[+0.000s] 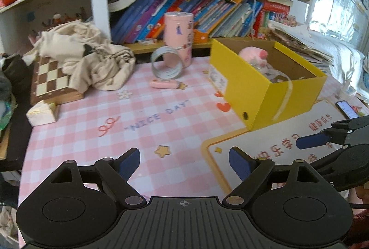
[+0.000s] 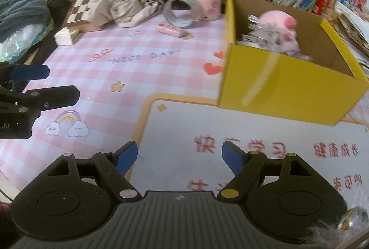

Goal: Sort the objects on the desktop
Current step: 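Move the left gripper toward the pink eraser while the right gripper approaches the clear tape roll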

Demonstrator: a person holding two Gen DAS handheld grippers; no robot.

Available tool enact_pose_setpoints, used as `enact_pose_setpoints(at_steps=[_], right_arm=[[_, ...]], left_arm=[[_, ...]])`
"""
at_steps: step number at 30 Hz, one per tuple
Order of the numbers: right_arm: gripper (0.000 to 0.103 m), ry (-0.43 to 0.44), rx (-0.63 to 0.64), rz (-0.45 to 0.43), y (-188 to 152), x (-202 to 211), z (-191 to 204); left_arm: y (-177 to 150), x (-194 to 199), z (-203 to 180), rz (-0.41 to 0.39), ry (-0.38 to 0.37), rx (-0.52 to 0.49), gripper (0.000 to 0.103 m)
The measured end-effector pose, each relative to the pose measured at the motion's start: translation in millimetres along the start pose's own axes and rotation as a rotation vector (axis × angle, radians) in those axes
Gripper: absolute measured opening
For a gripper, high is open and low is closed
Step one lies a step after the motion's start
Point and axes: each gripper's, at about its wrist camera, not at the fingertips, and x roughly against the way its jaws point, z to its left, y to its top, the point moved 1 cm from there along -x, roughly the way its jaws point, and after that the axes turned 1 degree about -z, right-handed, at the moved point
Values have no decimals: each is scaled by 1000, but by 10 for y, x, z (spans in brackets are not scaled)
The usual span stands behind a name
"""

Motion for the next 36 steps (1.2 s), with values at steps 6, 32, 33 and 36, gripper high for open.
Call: enact_pose_setpoints(at_steps=[6, 32, 33, 36], right_arm=[[76, 5, 71, -48, 162, -54, 240], [70, -27, 30, -95, 1260, -625, 272], [70, -29, 25, -96, 1299, -652, 251], [71, -37, 1, -97, 1435, -744, 169]], left_arm=[[-3, 63, 225, -27, 23, 35, 87], [190, -767, 613, 13, 26, 78, 87], [208, -817, 613, 15, 26, 76, 87], [274, -976, 605, 21, 21, 65, 87]])
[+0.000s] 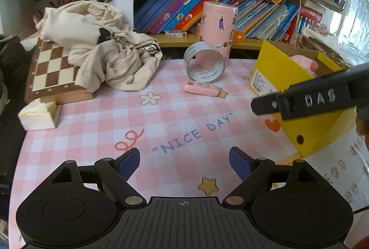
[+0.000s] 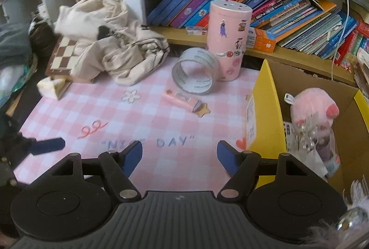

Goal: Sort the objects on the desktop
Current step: 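Move the left gripper toward the pink eraser while the right gripper approaches the clear tape roll, then close the left gripper on the pink eraser while the right gripper grasps the tape roll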

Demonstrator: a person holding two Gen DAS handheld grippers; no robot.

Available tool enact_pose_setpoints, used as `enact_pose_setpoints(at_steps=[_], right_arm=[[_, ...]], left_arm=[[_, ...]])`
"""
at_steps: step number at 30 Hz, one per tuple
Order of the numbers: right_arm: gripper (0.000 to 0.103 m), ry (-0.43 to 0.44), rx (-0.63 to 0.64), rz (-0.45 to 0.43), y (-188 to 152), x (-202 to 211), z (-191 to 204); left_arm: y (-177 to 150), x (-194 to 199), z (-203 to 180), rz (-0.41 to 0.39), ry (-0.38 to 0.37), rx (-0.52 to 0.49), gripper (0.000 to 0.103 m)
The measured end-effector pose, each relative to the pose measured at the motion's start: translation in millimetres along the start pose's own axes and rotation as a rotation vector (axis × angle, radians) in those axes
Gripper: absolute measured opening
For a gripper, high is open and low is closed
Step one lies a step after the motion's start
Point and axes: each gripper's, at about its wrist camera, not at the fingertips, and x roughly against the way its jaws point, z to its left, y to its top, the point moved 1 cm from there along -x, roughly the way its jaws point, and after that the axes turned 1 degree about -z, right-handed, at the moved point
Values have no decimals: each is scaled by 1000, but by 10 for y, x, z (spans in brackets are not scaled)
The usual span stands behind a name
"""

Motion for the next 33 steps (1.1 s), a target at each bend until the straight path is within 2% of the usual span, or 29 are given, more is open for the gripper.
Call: enact_pose_setpoints(at_steps=[13, 33], right_arm=[[75, -23, -63, 24, 459, -558, -231], [92, -56, -65, 34, 915, -1145, -346]], left_arm=[[264, -638, -100, -18, -12, -45, 87], [448, -1277, -139, -46, 43, 19, 87]])
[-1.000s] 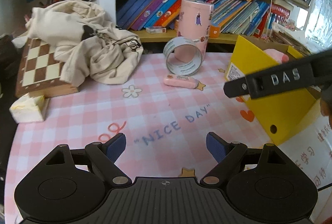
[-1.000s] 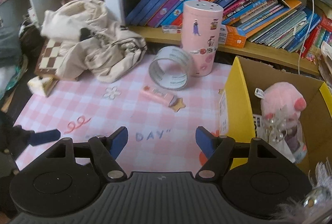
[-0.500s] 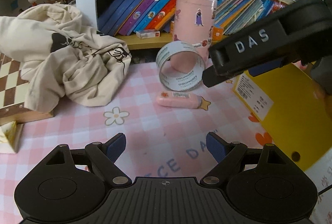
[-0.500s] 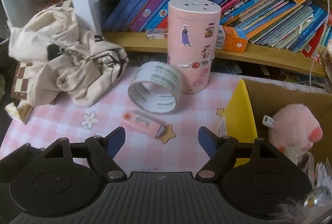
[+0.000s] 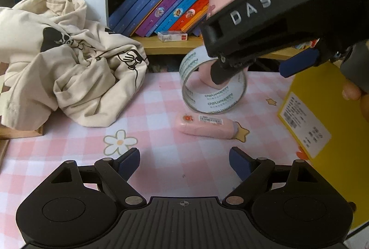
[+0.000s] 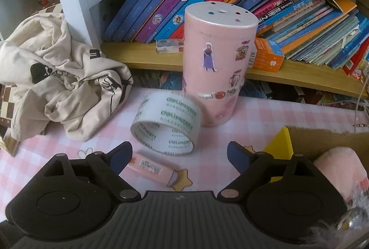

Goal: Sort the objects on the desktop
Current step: 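Close the left gripper on the pink eraser while the right gripper grasps the tape roll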

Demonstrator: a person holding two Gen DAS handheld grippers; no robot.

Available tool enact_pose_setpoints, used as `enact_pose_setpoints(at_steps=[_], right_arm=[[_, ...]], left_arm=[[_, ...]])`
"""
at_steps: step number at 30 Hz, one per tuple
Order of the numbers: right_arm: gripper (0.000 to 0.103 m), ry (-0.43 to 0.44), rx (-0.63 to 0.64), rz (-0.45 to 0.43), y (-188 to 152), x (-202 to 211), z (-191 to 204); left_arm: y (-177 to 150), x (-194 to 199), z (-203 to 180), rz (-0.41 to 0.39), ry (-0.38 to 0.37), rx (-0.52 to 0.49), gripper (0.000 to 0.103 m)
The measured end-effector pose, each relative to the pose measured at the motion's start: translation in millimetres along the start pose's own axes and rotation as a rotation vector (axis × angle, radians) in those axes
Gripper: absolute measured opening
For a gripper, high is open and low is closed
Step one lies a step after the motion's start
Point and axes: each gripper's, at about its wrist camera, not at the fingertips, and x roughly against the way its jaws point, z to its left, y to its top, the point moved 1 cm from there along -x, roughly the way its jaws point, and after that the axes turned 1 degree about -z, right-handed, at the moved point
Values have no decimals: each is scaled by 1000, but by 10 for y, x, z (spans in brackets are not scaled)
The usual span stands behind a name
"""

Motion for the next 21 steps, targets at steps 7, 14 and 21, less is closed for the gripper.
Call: enact_pose_setpoints(at_steps=[7, 14, 21], right_arm=[[94, 6, -13, -6, 121, -146, 13], [94, 12, -27, 7, 186, -280, 39], [95, 12, -22, 14, 251, -384, 25]], left_arm=[[44, -156, -36, -4, 21, 0, 87], [130, -290, -188, -15, 7, -17, 87], [134, -406, -326, -28, 29, -95, 87]])
